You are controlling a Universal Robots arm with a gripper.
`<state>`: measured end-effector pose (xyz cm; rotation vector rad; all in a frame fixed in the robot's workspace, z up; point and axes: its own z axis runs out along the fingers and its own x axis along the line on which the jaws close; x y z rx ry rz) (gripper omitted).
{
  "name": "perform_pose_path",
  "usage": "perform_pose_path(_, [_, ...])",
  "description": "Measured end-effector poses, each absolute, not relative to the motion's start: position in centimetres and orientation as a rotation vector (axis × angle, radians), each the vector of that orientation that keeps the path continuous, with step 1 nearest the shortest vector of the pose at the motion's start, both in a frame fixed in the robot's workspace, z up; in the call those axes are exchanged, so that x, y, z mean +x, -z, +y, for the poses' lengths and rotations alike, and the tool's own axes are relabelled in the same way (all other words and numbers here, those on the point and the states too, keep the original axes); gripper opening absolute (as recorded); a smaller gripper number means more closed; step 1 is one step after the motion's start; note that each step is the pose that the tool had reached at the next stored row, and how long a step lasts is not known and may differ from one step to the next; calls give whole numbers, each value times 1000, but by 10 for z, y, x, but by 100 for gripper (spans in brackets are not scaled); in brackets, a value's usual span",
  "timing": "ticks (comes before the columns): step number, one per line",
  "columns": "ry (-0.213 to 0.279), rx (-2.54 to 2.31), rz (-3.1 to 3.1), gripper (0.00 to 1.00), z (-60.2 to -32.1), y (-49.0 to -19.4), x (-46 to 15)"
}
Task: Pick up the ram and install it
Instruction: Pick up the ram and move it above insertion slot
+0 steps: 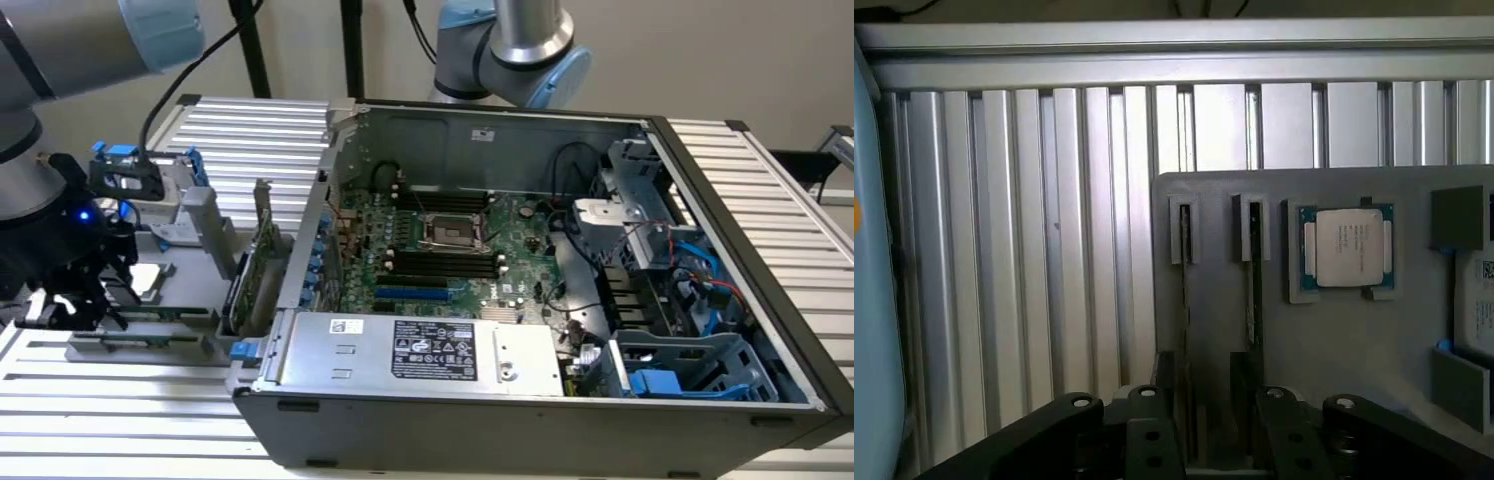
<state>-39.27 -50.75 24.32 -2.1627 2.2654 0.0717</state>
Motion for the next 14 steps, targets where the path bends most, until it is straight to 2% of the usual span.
perform_pose_path(14, [-72, -2170, 2259, 36, -510, -218, -389])
